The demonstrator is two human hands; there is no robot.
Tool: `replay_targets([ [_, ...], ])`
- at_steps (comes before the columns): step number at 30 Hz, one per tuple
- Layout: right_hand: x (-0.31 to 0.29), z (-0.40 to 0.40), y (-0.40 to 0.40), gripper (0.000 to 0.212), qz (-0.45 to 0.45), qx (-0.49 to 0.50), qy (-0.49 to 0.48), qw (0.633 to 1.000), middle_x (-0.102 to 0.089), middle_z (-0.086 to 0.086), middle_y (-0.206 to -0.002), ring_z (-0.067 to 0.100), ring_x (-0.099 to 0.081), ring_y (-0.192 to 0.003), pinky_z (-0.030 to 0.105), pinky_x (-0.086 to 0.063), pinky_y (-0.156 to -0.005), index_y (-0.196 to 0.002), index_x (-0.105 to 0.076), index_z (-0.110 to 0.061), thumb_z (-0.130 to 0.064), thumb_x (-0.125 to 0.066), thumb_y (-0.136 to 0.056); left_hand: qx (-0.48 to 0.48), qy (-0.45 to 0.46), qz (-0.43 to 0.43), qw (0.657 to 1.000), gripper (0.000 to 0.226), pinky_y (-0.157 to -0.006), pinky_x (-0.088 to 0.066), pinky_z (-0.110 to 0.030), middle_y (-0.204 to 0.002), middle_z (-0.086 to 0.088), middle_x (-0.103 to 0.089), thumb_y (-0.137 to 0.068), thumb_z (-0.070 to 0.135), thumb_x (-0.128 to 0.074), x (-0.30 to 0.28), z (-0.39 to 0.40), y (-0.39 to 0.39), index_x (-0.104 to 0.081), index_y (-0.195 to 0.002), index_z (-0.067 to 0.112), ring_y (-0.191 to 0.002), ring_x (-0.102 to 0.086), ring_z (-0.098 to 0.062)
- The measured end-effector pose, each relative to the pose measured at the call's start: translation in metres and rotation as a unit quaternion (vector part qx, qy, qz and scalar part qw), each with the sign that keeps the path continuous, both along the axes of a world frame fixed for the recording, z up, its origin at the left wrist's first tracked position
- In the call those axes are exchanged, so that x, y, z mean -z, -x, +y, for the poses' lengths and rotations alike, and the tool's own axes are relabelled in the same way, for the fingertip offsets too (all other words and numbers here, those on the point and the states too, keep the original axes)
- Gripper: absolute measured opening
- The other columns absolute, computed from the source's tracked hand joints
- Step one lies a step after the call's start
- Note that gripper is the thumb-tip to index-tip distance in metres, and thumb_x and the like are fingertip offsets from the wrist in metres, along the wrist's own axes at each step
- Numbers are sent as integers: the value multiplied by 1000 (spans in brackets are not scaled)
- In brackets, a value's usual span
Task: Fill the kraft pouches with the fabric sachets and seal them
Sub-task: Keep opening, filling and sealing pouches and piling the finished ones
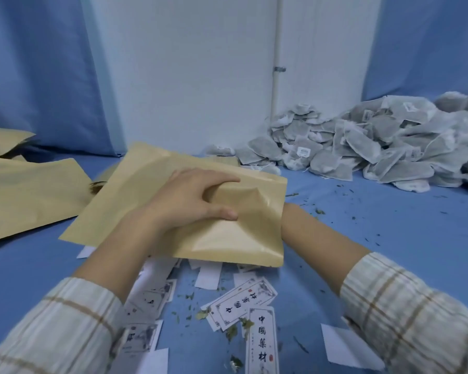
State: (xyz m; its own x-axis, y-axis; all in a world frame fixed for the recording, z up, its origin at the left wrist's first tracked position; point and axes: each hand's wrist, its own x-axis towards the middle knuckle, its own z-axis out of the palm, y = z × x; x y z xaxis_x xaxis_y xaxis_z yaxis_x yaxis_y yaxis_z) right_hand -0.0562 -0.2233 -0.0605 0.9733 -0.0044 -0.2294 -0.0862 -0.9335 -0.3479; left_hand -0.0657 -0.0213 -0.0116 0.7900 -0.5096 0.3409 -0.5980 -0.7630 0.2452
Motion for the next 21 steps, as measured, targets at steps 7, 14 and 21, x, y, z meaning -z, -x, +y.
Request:
replay_targets([
  [7,-12,-62,-29,22,-155,39,-322,933,-37,-5,-72,9,-35,-66,28,-33,-75,-80,-42,-16,-3,-39,-97,-11,81,-33,996,64,-110,-25,-37,-131,16,-54,-69,58,-69,1,-70,-32,-51,-129,44,-123,-43,-11],
  [14,2,-144,-68,11,-325,-7,-223,919,-55,-8,-67,7,-48,-60,12,-37,-55,-76,-58,-24,-14,-54,-80,-17,119,-13,993,61,-113,-22,-40,-138,19,-48,-73,55,-69,16,-139,-93,-51,-130,43,-133,-38,-8],
  [21,31,-195,-141,33,-326,169,-195,910,-64,4,-97,18,-58,-92,22,-39,-75,-122,-59,-21,-17,-50,-90,-85,168,-11,982,60,-109,-27,-43,-123,10,-61,-71,53,-72,30,-155,-151,-55,-126,40,-119,-48,-14],
])
